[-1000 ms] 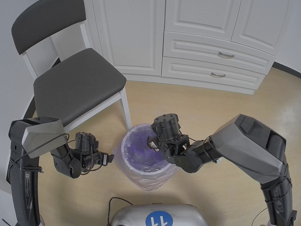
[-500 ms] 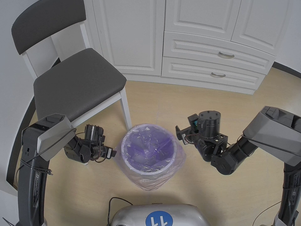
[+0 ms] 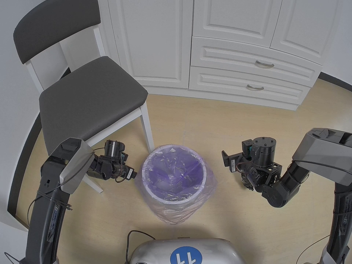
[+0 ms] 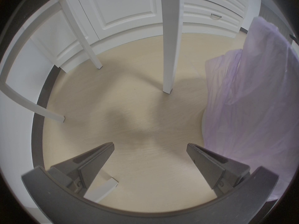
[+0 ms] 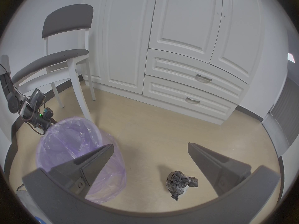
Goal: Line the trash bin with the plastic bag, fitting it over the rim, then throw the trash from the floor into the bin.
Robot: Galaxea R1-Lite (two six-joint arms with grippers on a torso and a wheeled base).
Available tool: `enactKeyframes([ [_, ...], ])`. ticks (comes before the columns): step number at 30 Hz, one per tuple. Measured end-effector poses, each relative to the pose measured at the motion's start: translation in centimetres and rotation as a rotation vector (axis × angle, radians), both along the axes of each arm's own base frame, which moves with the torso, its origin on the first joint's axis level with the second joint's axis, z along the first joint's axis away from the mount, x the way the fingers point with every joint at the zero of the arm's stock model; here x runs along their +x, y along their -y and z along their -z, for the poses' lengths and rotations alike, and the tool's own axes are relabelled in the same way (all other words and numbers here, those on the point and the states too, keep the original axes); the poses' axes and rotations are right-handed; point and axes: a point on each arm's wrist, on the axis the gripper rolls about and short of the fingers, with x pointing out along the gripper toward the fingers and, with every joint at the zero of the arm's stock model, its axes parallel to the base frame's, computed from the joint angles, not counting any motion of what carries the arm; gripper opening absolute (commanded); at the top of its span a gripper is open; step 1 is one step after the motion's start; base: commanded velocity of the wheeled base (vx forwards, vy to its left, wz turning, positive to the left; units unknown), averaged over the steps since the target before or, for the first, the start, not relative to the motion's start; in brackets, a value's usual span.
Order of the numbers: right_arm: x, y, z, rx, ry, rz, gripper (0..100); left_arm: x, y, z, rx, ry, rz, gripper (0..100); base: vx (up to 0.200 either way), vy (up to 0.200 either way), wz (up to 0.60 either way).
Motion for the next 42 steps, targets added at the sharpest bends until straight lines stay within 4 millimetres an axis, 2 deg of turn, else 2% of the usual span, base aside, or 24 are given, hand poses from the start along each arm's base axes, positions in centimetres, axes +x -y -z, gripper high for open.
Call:
enactKeyframes([
  [3, 0.4, 0.3, 0.2, 0.007, -0.003, 0.006, 100, 0.5, 0.3, 0.7, -0.014, -0.004, 0.027, 100, 0.0, 0.0, 0.0],
  [10, 1.3, 1.1, 0.6, 0.007, -0.021, 0.011, 100, 0.6, 3.6, 1.8, -0.054, -0.029, 0.135, 100, 0.0, 0.0, 0.0],
  [16, 2.6, 2.4, 1.3, -0.005, -0.058, 0.046, 100, 0.5, 5.0, 2.2, -0.048, -0.04, 0.156, 100, 0.0, 0.0, 0.0],
  [21, 3.4, 3.3, 1.9, -0.006, -0.081, 0.052, 100, 0.7, 4.4, 2.5, -0.027, -0.042, 0.125, 100, 0.0, 0.0, 0.0],
  [31, 4.3, 3.8, 2.6, 0.002, -0.088, 0.061, 100, 0.4, 2.3, 1.9, -0.008, -0.032, 0.058, 100, 0.0, 0.0, 0.0],
  [35, 4.6, 3.9, 2.8, 0.005, -0.088, 0.064, 100, -1.1, 1.5, 1.9, -0.008, -0.045, 0.051, 100, 0.0, 0.0, 0.0],
  [42, 4.9, 4.1, 3.6, -0.002, -0.127, 0.061, 100, -5.2, 0.7, 1.3, -0.012, -0.029, 0.052, 100, 0.0, 0.0, 0.0],
])
